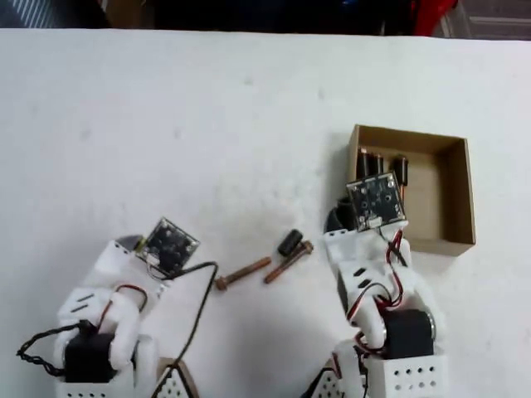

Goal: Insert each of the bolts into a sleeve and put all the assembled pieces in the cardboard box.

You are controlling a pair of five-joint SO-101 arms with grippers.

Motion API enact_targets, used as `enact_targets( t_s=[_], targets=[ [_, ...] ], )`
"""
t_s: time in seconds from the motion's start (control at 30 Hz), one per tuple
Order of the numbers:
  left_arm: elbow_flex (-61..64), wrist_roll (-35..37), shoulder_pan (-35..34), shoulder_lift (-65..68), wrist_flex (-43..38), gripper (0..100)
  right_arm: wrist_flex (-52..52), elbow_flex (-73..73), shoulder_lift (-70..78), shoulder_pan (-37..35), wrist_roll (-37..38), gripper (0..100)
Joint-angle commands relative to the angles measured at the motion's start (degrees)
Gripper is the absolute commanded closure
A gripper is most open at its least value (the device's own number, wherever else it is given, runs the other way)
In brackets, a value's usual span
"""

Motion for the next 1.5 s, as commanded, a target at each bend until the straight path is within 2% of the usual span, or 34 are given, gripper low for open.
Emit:
enact_targets(
  t_s=[0.0, 0.43, 0.8, 1.1, 1.27, 1.47],
  targets=[
    [-3.52, -0.70, 1.19, 3.65, -1.58, 98, -1.01, -0.53, -0.66, 0.31, 0.18, 98.1],
    [-25.41, 2.37, 2.77, 40.40, -4.31, 98, -1.01, -0.53, -0.75, 0.31, 0.09, 98.1],
    [-29.10, 2.37, 15.78, 56.22, -4.22, 98, -1.01, -0.44, -0.75, 0.31, 0.09, 98.1],
    [-35.69, 2.64, 21.23, 67.65, -4.13, 98, -1.01, -0.44, -1.80, 0.57, 0.09, 98.1],
    [-40.18, 8.79, 25.98, 74.68, -4.13, 98, -1.01, 2.73, -9.80, 0.40, 0.09, 98.1],
    [-45.10, 11.16, 32.84, 81.10, -4.13, 98, -1.01, 6.33, -18.86, 0.75, 0.26, 98.1]
  ],
)
